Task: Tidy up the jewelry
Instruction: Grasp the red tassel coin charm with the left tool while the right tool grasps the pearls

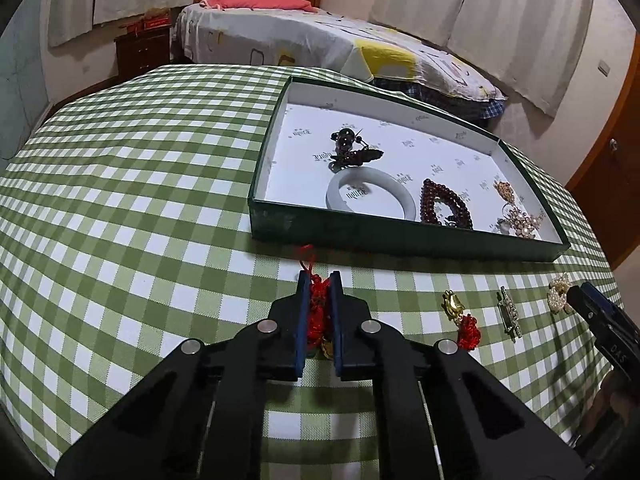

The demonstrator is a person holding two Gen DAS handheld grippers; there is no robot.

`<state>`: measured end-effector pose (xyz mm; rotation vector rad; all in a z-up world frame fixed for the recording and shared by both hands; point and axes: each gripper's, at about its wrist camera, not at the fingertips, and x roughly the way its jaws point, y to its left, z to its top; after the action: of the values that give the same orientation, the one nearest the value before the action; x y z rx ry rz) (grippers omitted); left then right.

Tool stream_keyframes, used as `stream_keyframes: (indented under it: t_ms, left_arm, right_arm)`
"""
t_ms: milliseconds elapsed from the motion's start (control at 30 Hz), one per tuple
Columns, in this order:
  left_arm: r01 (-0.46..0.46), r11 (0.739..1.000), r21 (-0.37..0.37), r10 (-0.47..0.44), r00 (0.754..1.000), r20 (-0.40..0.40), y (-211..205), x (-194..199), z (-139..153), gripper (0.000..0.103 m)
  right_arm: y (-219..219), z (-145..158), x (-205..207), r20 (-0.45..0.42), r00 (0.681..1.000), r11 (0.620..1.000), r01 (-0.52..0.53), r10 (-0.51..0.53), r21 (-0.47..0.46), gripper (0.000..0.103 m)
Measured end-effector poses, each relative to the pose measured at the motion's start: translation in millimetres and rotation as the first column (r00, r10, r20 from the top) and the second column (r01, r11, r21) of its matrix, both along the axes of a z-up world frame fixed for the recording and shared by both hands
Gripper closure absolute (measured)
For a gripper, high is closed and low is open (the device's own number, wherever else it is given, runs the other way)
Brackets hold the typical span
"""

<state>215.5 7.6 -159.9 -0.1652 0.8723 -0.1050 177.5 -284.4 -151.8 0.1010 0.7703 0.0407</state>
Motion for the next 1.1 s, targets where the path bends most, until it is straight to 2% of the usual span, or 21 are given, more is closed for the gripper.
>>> stream_keyframes:
  t_ms: [167, 300, 367, 433, 467, 533, 600, 700, 767, 833, 900, 1000, 1100]
  left_arm:
    - [0.0, 1.0, 0.004, 0.0, 1.0, 0.0, -2, -2, -1, 0.093]
    - [-0.006, 1.0, 0.01, 0.006, 1.0, -0.002, -2, -4, -1, 0.093]
    - [-0.014, 1.0, 0.012, 0.014, 1.0, 0.004, -1, -6, 0, 0.087]
    - [-0.016, 1.0, 0.016, 0.016, 1.0, 0.009, -1, -9, 1, 0.073]
    - [-0.018, 1.0, 0.02, 0.018, 1.0, 0.012, -1, -10, 2, 0.07]
    - [-0.024, 0.999, 0.021, 0.024, 1.0, 0.016, 0, -14, 3, 0.053]
    - [-0.028, 0.999, 0.019, 0.027, 1.0, 0.015, 1, -15, 2, 0.051]
    - [-0.021, 1.0, 0.023, 0.022, 1.0, -0.007, 1, -14, -3, 0.055]
    - [-0.013, 0.999, 0.036, 0.013, 1.0, -0.006, -1, -15, -4, 0.067]
    - [0.001, 0.999, 0.044, -0.001, 1.0, -0.005, -2, -16, -5, 0.084]
    - [0.015, 0.999, 0.031, -0.015, 1.0, 0.002, -4, -18, -5, 0.091]
    - [0.025, 0.998, 0.059, -0.026, 1.0, 0.014, -9, -19, -4, 0.092]
    - [0.03, 0.998, 0.06, -0.031, 0.999, 0.018, -11, -20, -3, 0.092]
  right_arm:
    - [-2, -1, 1, -0.005, 1.0, 1.0, 0.006, -0.006, -0.003, 0.044]
    - [-4, -5, 5, -0.027, 0.999, 1.0, 0.017, -0.017, -0.003, 0.039]
    - [-5, -8, 8, -0.044, 0.999, 1.0, 0.02, -0.02, 0.0, 0.039]
    - [-6, -10, 10, -0.06, 0.998, 1.0, 0.02, -0.019, 0.005, 0.039]
    - [-6, -10, 11, -0.069, 0.997, 1.0, 0.018, -0.018, 0.008, 0.038]
    - [-6, -11, 14, -0.081, 0.997, 1.0, 0.015, -0.013, 0.015, 0.033]
    - [-5, -11, 18, -0.091, 0.996, 1.0, 0.009, -0.007, 0.022, 0.033]
    - [0, -13, 25, -0.107, 0.994, 1.0, -0.001, 0.003, 0.013, 0.033]
    - [3, -13, 25, -0.111, 0.994, 1.0, -0.011, 0.011, -0.002, 0.034]
    - [9, -13, 24, -0.111, 0.994, 0.999, -0.02, 0.016, -0.031, 0.052]
    - [10, -13, 23, -0.108, 0.994, 0.999, -0.03, 0.025, -0.041, 0.061]
    - [9, -13, 20, -0.103, 0.994, 0.999, -0.036, 0.033, -0.027, 0.08]
    - [9, -12, 17, -0.093, 0.995, 0.999, -0.038, 0.037, -0.008, 0.083]
